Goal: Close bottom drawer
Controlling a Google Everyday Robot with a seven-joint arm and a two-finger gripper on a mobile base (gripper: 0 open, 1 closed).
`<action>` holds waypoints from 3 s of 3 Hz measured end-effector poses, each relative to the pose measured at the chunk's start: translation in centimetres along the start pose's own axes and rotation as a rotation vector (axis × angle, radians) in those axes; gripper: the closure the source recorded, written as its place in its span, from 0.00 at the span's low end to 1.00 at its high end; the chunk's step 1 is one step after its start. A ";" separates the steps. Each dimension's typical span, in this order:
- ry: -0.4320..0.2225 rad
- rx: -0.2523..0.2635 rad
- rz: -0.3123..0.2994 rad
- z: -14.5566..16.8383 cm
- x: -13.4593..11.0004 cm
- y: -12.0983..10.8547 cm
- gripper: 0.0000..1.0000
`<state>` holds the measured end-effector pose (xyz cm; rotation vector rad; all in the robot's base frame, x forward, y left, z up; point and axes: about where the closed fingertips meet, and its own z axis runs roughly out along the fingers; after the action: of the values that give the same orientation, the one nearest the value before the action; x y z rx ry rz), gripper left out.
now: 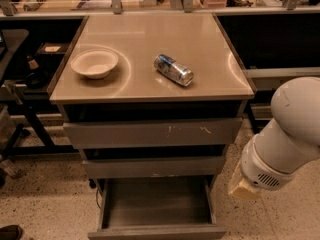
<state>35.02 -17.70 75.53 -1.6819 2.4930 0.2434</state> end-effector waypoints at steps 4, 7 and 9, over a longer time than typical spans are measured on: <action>-0.025 -0.149 0.282 23.1 3.8 3.7 1.00; -0.030 -0.126 0.382 29.7 6.2 3.9 1.00; 0.009 -0.191 0.578 41.1 8.8 2.7 1.00</action>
Offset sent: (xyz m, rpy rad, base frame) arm -0.0494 0.0241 -0.2178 0.0551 0.1695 -0.2587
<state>29.78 -16.41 33.72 -0.9622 2.9828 0.5398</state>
